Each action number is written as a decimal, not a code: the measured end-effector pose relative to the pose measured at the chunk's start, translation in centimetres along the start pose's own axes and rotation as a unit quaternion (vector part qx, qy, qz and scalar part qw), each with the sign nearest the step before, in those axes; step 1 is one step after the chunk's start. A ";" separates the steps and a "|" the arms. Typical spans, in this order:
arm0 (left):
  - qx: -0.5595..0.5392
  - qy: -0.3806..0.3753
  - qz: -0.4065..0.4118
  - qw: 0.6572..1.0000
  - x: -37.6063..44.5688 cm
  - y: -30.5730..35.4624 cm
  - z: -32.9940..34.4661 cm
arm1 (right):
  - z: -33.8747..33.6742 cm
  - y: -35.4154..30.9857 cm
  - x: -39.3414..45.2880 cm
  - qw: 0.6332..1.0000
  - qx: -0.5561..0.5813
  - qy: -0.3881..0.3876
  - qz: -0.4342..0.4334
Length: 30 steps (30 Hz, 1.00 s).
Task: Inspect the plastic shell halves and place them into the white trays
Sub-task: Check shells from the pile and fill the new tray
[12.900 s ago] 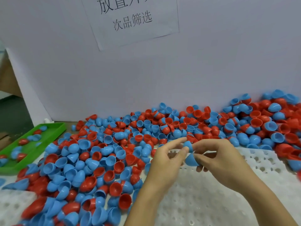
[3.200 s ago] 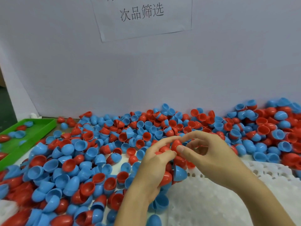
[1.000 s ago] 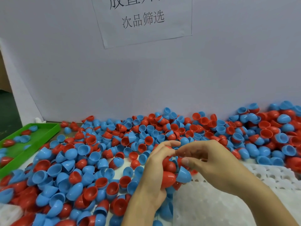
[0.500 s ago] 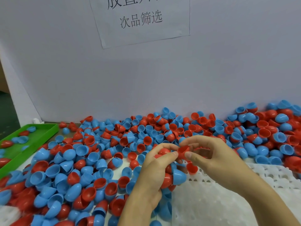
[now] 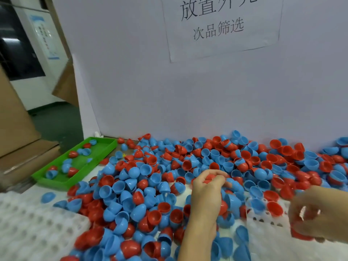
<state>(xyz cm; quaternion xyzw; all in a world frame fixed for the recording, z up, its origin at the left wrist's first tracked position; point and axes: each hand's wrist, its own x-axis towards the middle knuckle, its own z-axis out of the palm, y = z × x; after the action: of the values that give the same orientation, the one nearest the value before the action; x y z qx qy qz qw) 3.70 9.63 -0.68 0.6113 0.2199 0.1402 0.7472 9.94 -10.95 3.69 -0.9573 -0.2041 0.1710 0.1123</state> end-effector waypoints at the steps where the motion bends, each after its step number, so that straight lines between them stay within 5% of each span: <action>1: 0.004 0.007 -0.001 1.000 0.1 -0.1 -0.2 | -0.2 -0.6 0.5 1.000 -0.007 -0.016 -0.013; 3: 0.011 0.014 -0.005 1.000 0.2 -0.3 -0.3 | -1.5 -3.8 1.7 0.995 0.026 0.029 -0.097; 5: 0.017 0.012 -0.004 1.000 0.3 -0.2 -0.1 | -2.6 -8.0 2.4 0.949 0.203 0.095 -0.220; 8: 0.070 -0.002 0.002 0.998 0.4 0.0 0.4 | -2.8 -12.5 1.8 0.915 0.283 0.069 -0.278; 16: 0.033 -0.015 -0.003 0.999 -0.2 0.0 0.3 | 0.3 -7.7 -0.9 0.912 0.289 0.172 -0.236; 24: -0.070 -0.085 -0.068 0.992 -1.1 0.6 1.0 | 2.6 -5.3 0.3 0.935 0.254 0.166 -0.186; 30: -0.045 -0.117 -0.042 0.991 -0.5 -0.5 1.2 | 3.9 -5.7 1.0 0.923 0.284 0.188 -0.179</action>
<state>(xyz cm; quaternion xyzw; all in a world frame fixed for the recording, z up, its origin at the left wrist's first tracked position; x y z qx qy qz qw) 3.87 8.27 -0.94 0.5797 0.1499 0.0458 0.7996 7.30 -4.87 1.50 -0.8473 -0.2902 0.0158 0.4446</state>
